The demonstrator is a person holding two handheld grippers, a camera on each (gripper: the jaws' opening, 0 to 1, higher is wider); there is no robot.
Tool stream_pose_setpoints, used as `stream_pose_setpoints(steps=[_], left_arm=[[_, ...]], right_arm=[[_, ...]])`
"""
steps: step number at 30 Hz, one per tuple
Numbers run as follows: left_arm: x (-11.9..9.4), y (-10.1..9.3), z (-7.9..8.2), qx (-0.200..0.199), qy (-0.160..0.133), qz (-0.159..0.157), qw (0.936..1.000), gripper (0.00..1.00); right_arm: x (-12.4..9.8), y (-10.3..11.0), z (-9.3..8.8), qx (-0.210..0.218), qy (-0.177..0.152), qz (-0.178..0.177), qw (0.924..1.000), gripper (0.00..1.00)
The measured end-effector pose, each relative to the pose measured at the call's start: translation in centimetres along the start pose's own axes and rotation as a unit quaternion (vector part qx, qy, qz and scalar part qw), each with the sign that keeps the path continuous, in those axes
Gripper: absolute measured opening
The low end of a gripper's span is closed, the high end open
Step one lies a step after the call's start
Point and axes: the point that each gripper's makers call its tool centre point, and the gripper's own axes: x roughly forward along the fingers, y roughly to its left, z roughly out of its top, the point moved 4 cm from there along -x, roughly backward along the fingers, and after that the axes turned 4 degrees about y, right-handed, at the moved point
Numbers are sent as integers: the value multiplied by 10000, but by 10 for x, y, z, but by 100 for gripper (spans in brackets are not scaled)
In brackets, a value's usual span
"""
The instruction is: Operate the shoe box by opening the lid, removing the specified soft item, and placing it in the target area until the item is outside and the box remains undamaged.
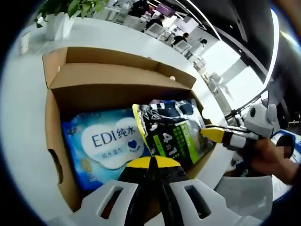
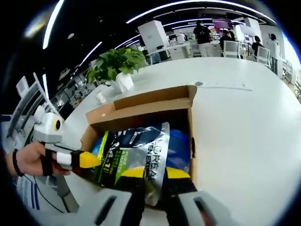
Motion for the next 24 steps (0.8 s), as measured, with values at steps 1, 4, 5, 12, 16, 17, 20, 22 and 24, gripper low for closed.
stream_pose_setpoints(steps=[1, 4, 5, 12, 16, 17, 20, 22, 24], left_arm=[[0, 0, 0, -1, 2, -2, 10000, 0], [0, 1, 1, 31, -2, -1, 10000, 0], [0, 0, 1, 31, -18, -18, 10000, 0], [-2, -2, 1, 113, -20, -21, 9999, 0], [-7, -5, 3, 161, -89, -15, 9998, 0], [-8, -5, 4, 178, -109, -12, 9998, 0], [-10, -6, 6, 188, -135, -10, 9997, 0], [-11, -8, 8, 226, -155, 4, 9996, 0], [-13, -11, 10, 269, -174, 6, 9995, 0]], right_arm=[[0, 0, 0, 42, -16, 6, 10000, 8], [-4, 0, 3, 97, -134, 17, 9999, 0], [-4, 2, 4, 225, -189, 104, 9995, 0], [-8, 3, 2, 353, -298, 114, 9989, 0], [-11, 7, 6, 351, -357, 168, 9986, 0], [-12, 7, 7, 357, -391, 190, 9984, 0], [-15, 9, 8, 384, -453, 226, 9980, 0], [-16, 10, 9, 368, -491, 218, 9979, 0], [-19, 10, 8, 370, -517, 199, 9978, 0]])
